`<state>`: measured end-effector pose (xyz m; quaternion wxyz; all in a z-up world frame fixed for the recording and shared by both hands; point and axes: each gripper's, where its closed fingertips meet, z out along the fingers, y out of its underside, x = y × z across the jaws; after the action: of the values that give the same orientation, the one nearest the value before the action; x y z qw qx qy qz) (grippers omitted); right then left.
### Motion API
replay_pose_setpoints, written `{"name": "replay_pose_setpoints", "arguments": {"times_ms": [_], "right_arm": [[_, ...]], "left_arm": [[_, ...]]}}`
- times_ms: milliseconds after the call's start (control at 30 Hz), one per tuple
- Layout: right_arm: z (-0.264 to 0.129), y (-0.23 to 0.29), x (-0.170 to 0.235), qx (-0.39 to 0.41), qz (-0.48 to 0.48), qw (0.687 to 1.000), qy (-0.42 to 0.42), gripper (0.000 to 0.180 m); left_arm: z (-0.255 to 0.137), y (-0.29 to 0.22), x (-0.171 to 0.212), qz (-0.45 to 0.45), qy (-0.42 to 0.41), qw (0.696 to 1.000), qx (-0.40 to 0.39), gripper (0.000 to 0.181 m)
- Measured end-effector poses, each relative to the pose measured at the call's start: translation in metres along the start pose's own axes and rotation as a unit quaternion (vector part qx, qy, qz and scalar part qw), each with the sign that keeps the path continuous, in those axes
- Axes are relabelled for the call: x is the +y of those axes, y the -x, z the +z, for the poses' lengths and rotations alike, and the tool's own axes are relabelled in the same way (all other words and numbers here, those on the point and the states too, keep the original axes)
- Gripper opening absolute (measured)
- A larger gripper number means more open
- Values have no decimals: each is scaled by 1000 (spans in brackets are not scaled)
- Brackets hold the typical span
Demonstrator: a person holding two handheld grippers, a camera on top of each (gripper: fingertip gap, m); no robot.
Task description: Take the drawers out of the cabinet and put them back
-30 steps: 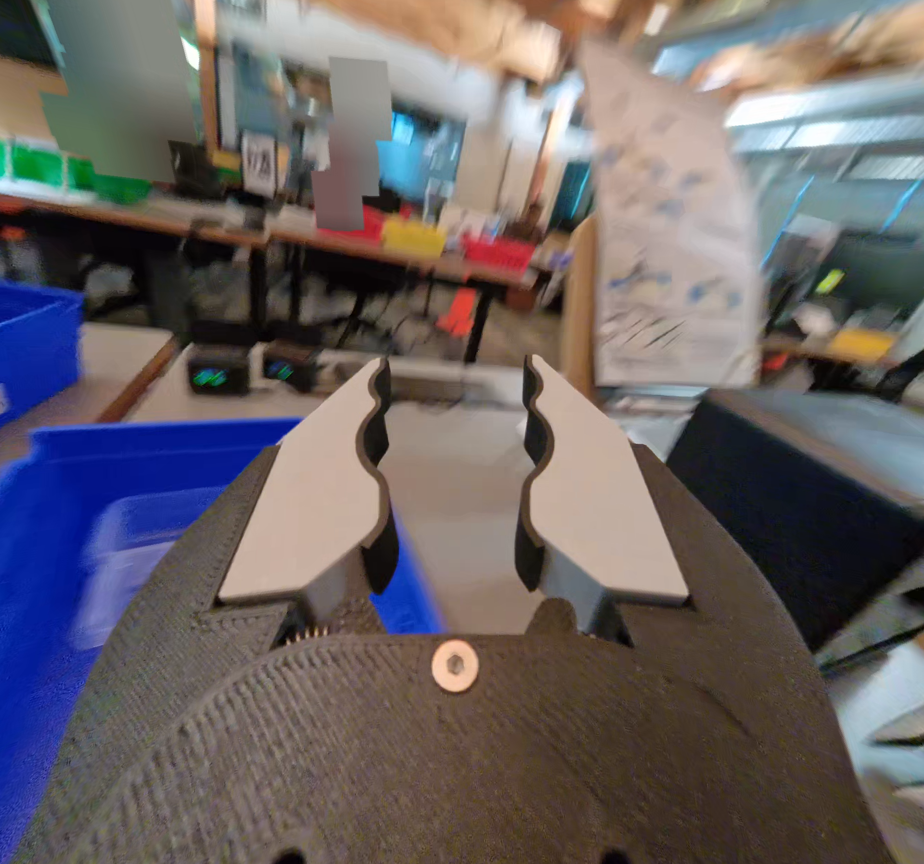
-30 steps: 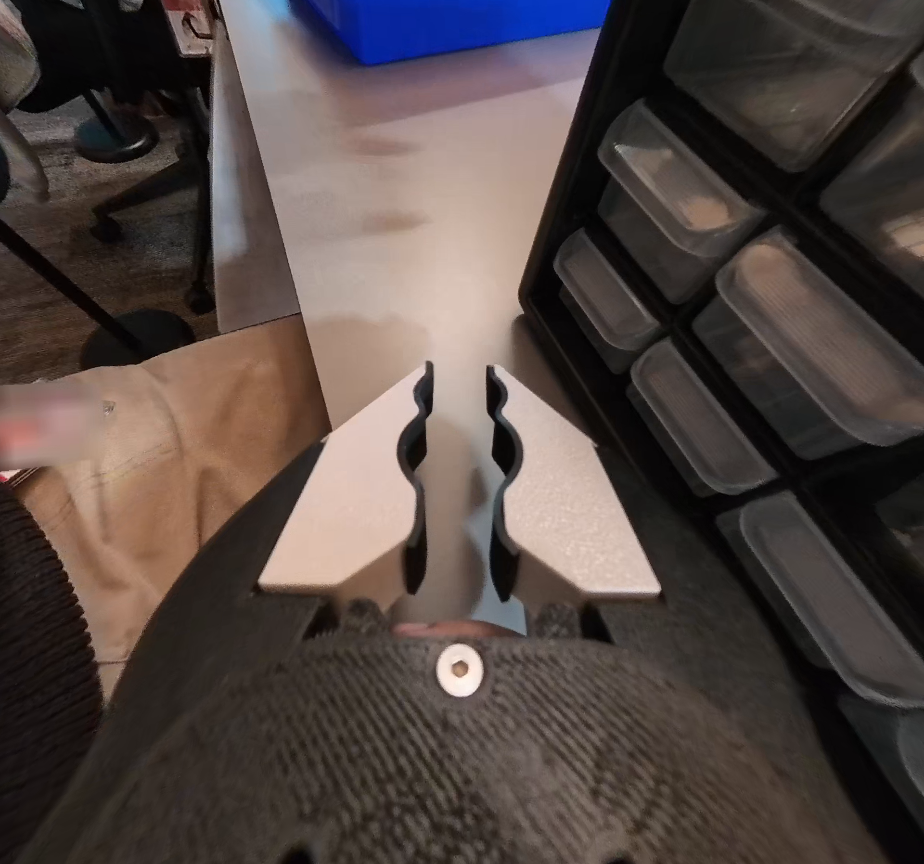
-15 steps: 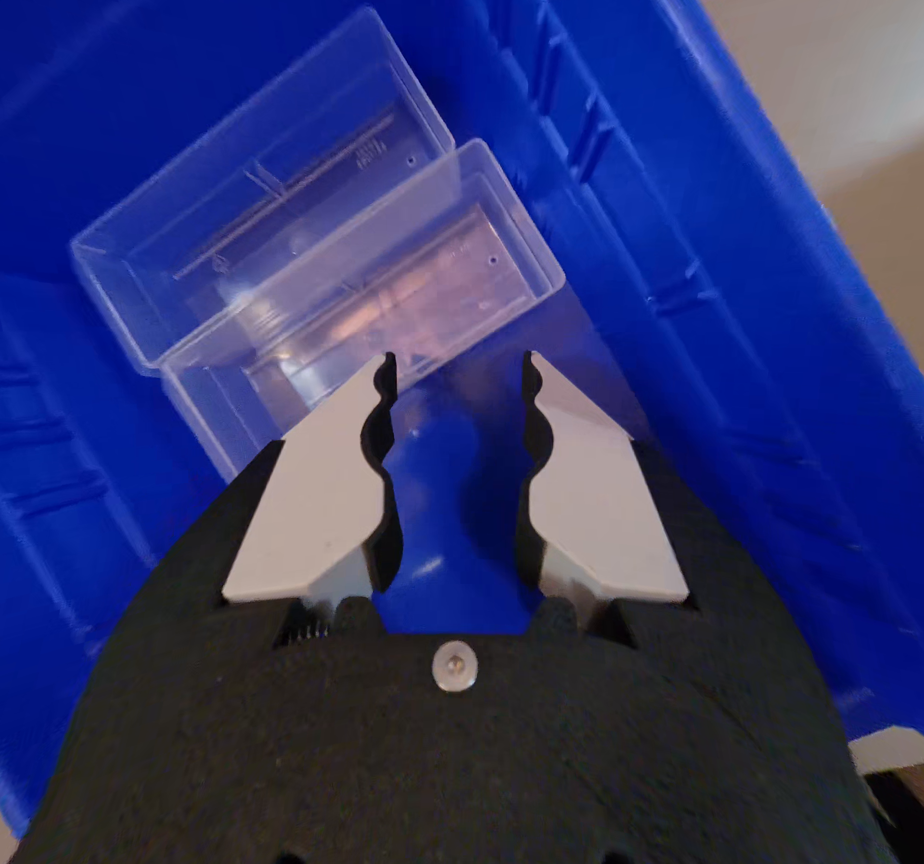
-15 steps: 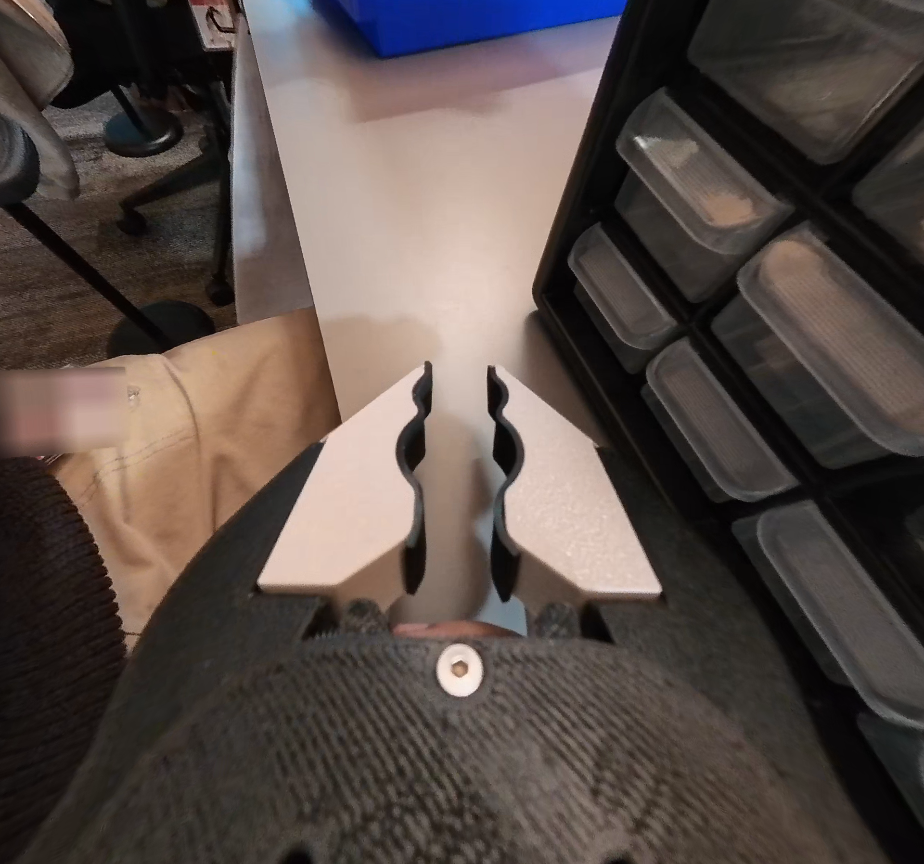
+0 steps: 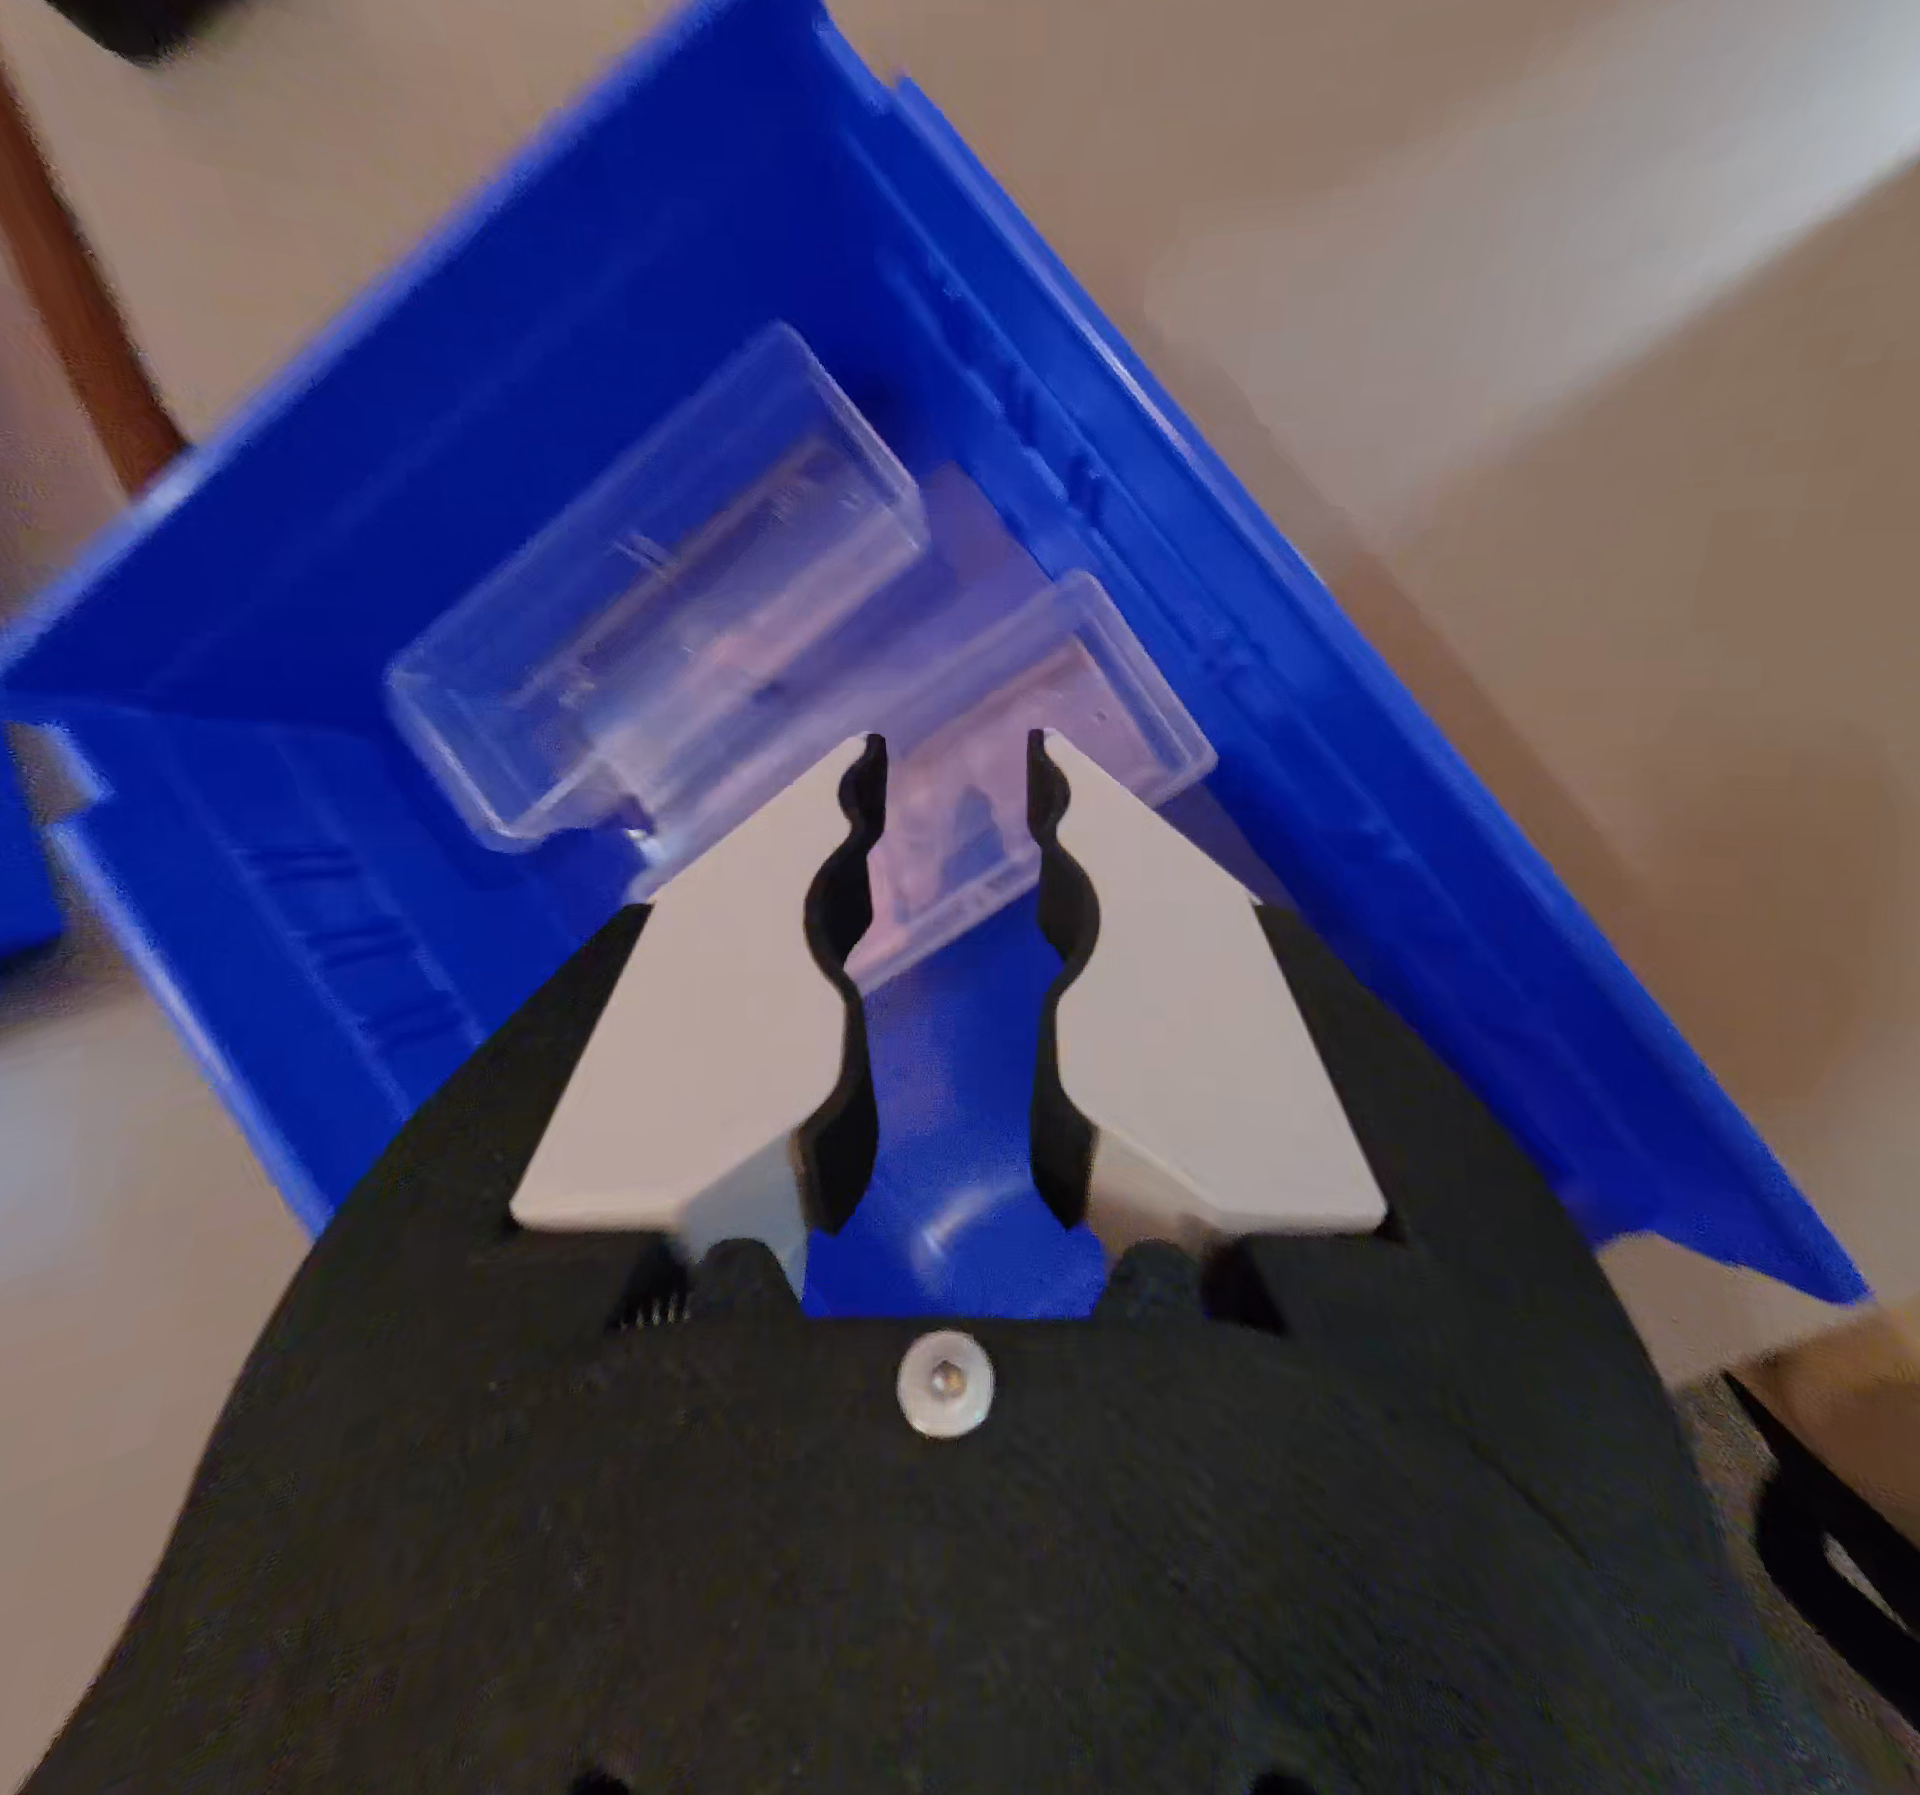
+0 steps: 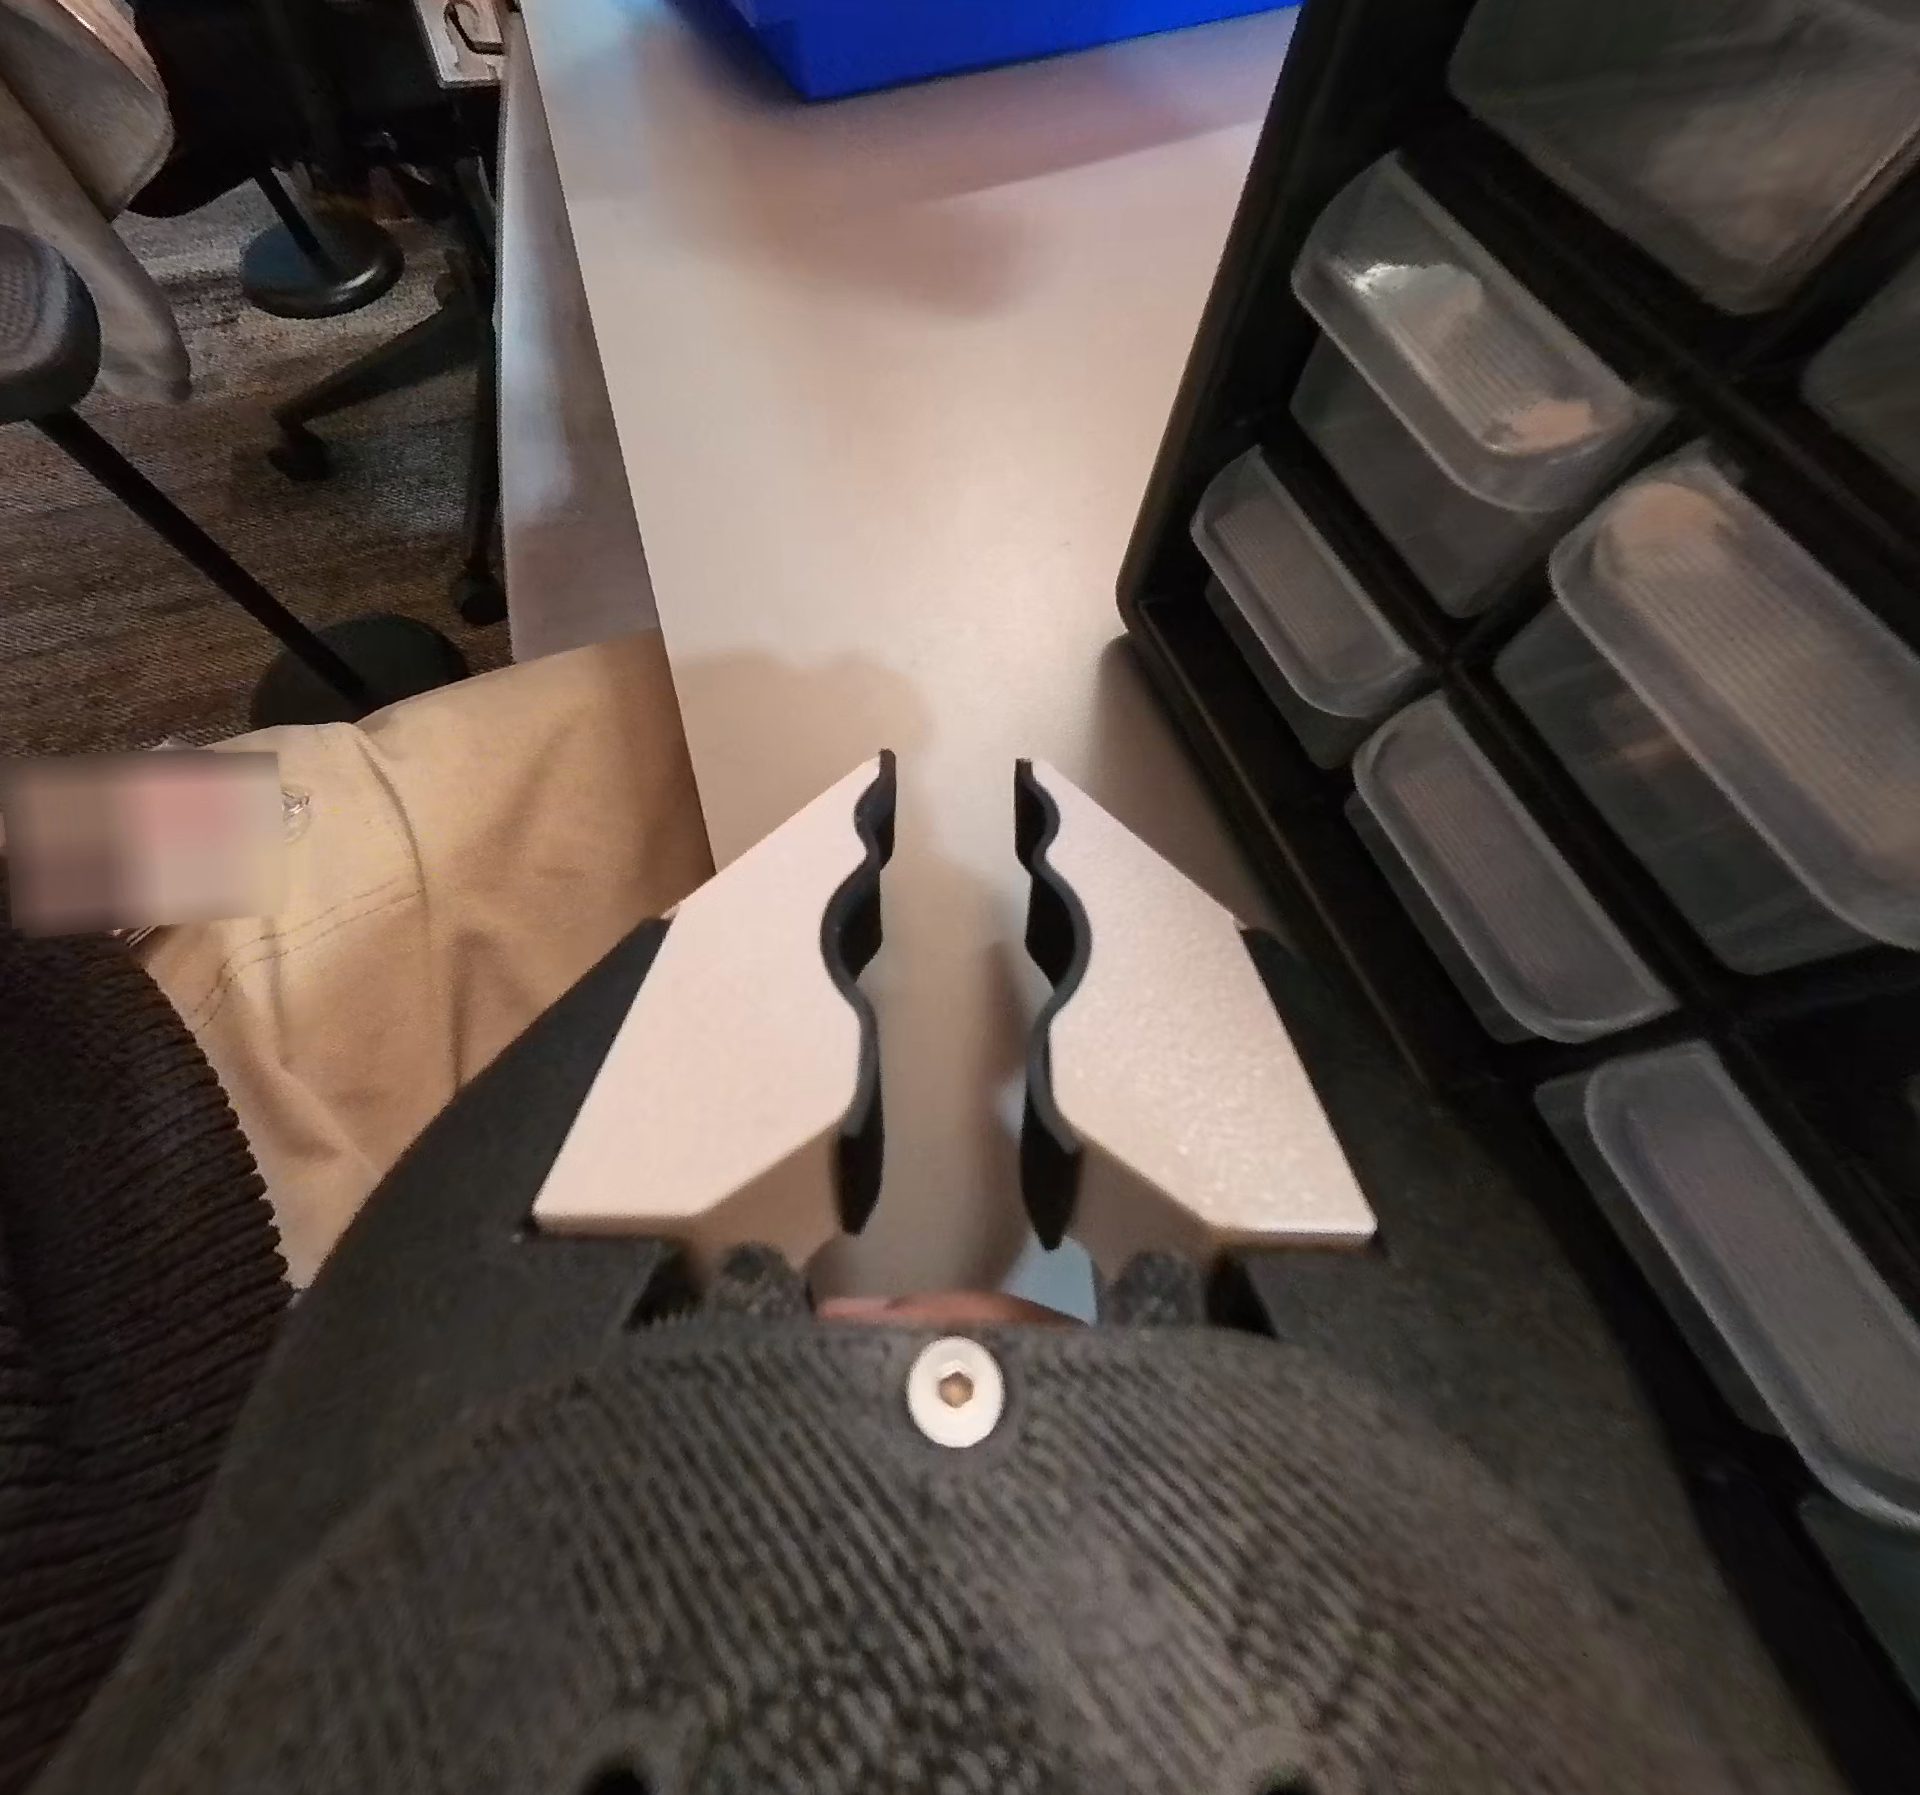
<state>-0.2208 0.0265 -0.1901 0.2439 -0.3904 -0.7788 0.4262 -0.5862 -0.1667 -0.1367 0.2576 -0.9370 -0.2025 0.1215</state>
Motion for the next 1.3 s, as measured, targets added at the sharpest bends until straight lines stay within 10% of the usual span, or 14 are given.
{"name": "replay_pose_setpoints", "arguments": {"times_ms": [467, 600, 1133, 1300], "right_arm": [[3, 2, 4, 0, -8, 1000, 16, 22], [4, 2, 5, -5, -5, 1000, 18, 23], [3, 8, 7, 8, -37, 999, 23, 19], [-23, -27, -32, 155, -15, 986, -66, 17]], "left_arm": [[62, 24, 37, 69, 168, 983, -25, 44], [62, 28, 39, 81, 170, 981, -44, 23], [-64, 15, 39, 66, 197, 977, -55, 4], [-113, -48, 12, 51, 156, 986, -36, 4]]}}
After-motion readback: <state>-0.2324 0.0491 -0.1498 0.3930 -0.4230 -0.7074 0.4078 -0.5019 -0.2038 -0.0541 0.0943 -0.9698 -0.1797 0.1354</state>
